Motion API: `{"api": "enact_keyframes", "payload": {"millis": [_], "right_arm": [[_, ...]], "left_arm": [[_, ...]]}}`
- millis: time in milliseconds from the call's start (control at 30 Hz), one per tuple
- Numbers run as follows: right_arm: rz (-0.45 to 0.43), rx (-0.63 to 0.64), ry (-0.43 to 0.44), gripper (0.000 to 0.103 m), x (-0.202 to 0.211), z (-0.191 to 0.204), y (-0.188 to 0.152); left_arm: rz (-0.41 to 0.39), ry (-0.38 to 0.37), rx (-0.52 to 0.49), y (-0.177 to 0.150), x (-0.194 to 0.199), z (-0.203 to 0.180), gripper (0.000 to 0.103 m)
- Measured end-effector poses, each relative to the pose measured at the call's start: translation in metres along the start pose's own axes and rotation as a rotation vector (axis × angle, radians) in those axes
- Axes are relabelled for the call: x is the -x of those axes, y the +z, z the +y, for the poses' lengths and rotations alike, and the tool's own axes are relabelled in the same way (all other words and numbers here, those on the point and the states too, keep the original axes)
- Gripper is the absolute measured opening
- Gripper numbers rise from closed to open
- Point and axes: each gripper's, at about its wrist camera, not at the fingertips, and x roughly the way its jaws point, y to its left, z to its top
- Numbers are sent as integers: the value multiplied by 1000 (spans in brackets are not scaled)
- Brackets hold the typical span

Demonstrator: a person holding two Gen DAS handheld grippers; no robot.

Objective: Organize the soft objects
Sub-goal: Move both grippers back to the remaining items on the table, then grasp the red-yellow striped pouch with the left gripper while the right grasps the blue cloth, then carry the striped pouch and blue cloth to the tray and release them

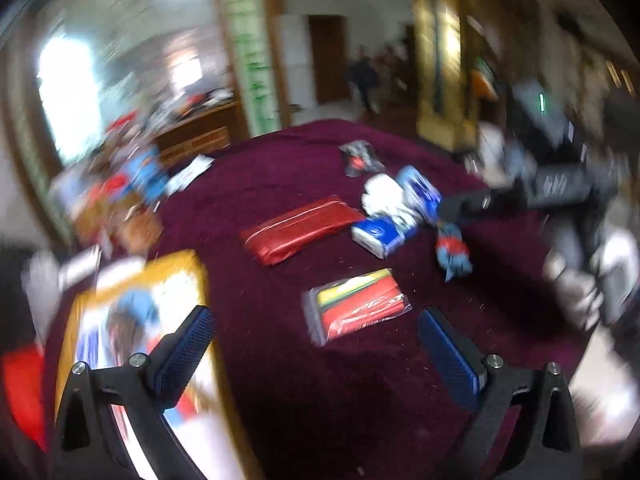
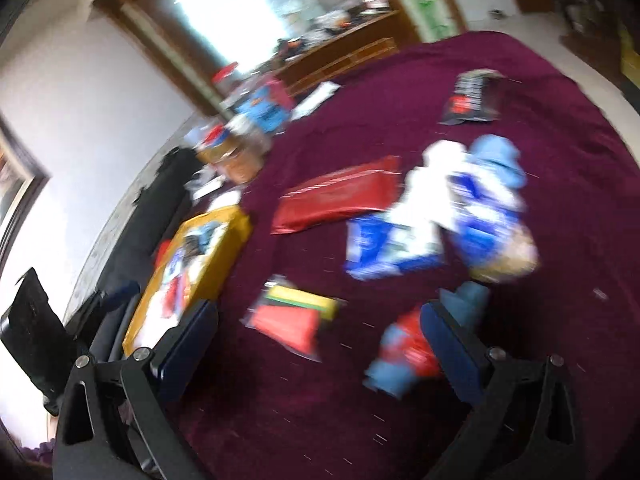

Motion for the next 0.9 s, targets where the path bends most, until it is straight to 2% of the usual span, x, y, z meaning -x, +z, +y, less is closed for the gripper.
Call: {"api": "enact_keyframes", "payload": {"millis": [100, 167, 233, 367, 500, 533, 567, 600, 633, 667, 700, 767, 900], "right_arm": [[-1, -48, -38, 102, 11, -22, -5], [-13, -76, -47, 102, 23, -33, -11], [-17, -85, -59, 102, 28, -37, -13], [-15, -88, -70, 102, 32, -41, -15], [-8, -97, -76, 102, 25, -44, -10], [-6, -95, -76, 102, 23, -44, -10], [-3, -91, -77, 102, 21, -43, -9], [-3, -85, -78, 102, 19, -41, -9], [-3, -81, -80, 102, 16, -40, -9], [-3, -76, -86, 102, 13, -38, -9], [-3, -76, -89, 102, 11, -37, -9], [2, -80, -104, 102, 4, -36, -8], [20, -55, -199, 102, -8, -27, -10]], "left_arm": [[63, -28, -260, 13, -39, -27, 102], [103, -46, -367, 15, -61, -36, 102], [136, -59, -425, 17, -83, -41, 102], [164, -96, -390, 26, -110, -35, 102], [251, -132, -381, 19, -133, -41, 102], [236, -125, -365, 19, -132, -43, 100], [278, -136, -341, 19, -132, -45, 95], [304, -162, -300, 20, -131, -43, 76], [336, -208, -257, 21, -131, -41, 60], [354, -226, -224, 21, -128, -41, 59], [349, -198, -239, 19, -124, -45, 54], [334, -173, -254, 15, -119, -52, 50], [304, -169, -180, 16, -105, -52, 46]]}}
